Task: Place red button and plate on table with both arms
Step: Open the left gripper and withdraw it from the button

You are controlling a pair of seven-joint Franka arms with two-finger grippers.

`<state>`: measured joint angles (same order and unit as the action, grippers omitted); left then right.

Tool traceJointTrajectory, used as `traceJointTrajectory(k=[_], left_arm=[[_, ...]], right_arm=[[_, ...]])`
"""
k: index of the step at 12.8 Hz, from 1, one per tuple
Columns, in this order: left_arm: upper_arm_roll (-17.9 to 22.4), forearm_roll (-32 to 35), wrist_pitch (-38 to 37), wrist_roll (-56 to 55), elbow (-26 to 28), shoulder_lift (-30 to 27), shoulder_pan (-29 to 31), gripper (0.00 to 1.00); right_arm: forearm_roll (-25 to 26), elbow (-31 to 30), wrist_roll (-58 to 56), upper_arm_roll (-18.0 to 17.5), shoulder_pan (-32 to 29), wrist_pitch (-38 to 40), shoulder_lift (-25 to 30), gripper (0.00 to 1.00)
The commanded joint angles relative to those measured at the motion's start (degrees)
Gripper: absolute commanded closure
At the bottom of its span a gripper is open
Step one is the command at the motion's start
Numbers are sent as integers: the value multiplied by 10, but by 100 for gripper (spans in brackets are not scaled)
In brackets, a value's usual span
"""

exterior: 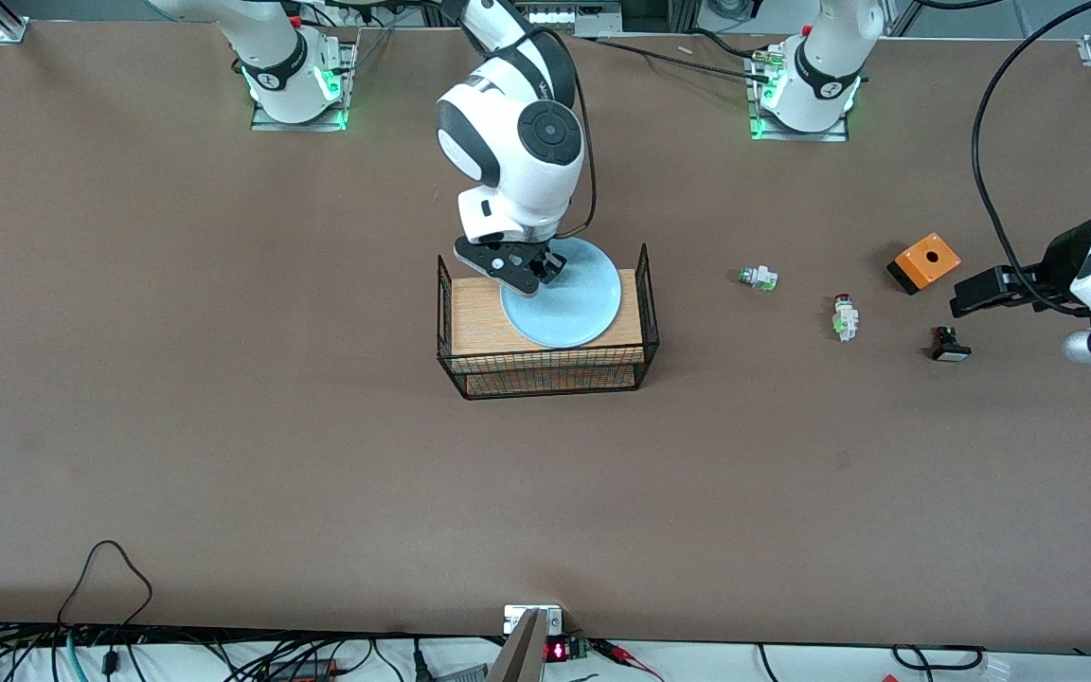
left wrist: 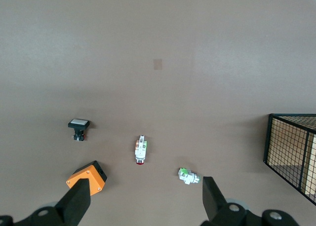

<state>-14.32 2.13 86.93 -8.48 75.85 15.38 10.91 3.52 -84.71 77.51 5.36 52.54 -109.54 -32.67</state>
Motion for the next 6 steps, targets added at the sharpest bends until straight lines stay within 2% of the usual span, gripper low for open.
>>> traceJointTrajectory(k=[1, 2, 5, 6], left_arm=[[-5, -7, -4, 2, -9, -10, 9, 0], [-5, -8, -6, 2, -8, -12, 10, 0], [-5, -5, -5, 3, -8, -18, 7, 0], [1, -8, 9, 16, 4, -24, 8, 0]], right_arm=[[-2, 12, 13, 1, 5, 6, -7, 90], [-6, 12, 14, 1, 6, 6, -6, 100], [-13, 12, 11, 1, 1, 15, 3, 100], [-31, 12, 13, 3, -4, 22, 18, 100]])
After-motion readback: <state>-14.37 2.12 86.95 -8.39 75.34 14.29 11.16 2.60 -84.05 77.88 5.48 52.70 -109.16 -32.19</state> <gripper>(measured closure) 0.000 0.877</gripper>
